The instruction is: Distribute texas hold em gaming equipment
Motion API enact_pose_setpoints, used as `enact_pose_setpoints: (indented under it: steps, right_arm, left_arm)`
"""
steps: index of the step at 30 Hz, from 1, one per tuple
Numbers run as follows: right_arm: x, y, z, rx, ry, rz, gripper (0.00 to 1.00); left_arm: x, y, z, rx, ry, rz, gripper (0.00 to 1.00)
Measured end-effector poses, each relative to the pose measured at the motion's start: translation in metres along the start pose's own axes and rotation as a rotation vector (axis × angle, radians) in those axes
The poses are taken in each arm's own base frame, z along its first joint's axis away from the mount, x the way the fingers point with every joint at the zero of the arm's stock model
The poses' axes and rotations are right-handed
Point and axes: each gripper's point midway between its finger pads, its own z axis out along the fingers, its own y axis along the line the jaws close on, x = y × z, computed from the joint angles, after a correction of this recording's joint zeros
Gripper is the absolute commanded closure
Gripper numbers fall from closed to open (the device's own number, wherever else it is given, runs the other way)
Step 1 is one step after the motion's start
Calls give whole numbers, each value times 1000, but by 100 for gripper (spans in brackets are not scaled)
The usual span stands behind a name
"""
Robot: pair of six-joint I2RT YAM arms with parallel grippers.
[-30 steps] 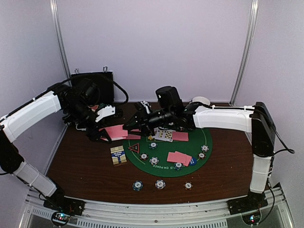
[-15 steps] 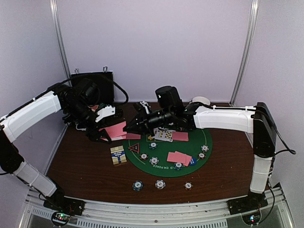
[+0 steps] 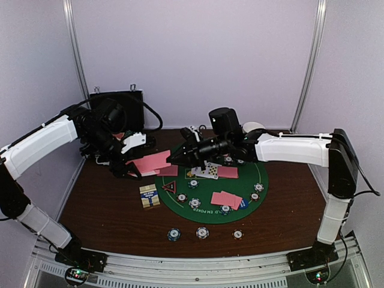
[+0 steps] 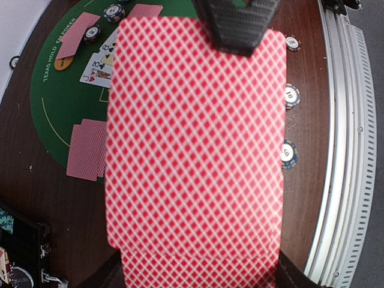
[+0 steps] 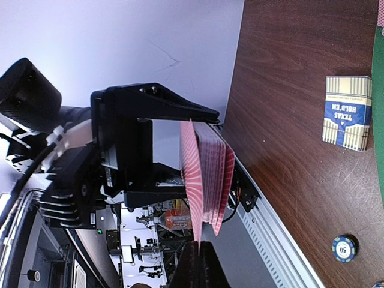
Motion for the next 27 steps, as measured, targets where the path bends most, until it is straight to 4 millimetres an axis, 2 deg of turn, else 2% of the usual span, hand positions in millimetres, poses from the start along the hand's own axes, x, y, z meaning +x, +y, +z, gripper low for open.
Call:
enact_pose_setpoints:
  steps: [6,15,16,22,25,27]
  right_arm:
    - [-7,0,-23,-19,-47,7,100]
    - [-24,-41,-93,22,-180,71,100]
    - [-30,-51,-105,34,-207,84,100]
    - [-42,-108,-143,146,-267,127,100]
    - [-50,-136,-162,222,-299,126,100]
    - [-54,-163,-173,287,-309,142,100]
  left_arm:
    - [2,1,4,5,10,-5,100]
    - [5,3,9,10,27,-12,100]
    - [5,4,9,10,29,-12,100]
    - [9,6,12,5,45,-15,100]
    - [16,7,17,3,65,-23,100]
    - [26,8,22,3,84,-33,100]
